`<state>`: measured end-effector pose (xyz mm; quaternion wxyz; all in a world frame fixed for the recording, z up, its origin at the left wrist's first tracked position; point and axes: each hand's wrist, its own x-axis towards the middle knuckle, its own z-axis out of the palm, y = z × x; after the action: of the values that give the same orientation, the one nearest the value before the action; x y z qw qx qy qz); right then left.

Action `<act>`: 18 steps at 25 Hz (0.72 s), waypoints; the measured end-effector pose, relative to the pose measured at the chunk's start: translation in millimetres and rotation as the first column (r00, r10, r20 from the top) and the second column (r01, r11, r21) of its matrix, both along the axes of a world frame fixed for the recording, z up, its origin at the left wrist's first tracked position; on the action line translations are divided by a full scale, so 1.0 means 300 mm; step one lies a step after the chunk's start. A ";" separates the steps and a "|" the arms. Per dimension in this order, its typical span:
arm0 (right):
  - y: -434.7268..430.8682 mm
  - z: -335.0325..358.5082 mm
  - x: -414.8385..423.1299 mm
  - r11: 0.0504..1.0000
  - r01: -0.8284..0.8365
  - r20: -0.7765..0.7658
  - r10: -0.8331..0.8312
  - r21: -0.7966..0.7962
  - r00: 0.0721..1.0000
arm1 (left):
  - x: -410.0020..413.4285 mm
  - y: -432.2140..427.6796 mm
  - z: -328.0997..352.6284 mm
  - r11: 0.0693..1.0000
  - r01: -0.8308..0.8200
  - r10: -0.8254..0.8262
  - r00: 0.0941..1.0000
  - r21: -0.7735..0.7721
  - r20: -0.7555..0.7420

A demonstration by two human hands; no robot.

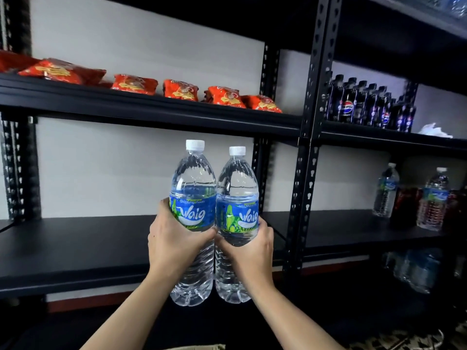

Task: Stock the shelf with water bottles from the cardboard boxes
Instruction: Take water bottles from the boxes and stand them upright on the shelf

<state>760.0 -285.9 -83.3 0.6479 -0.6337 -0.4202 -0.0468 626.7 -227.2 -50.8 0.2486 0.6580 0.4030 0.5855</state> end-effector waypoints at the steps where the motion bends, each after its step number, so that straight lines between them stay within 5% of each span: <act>1: 0.032 -0.002 0.025 1.000 0.000 -0.006 0.000 0.006 1.000 | 0.030 0.034 -0.002 1.000 0.004 -0.004 1.000 0.003 -0.005; 18: 0.560 -0.012 0.421 0.999 0.031 -0.051 -0.032 -0.028 0.998 | 0.463 0.554 -0.009 0.999 -0.005 0.007 0.999 -0.047 0.047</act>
<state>886.3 -117.9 -86.8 0.6490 -0.6499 -0.3939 -0.0349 765.8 -61.0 -53.6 0.2714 0.6370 0.4126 0.5919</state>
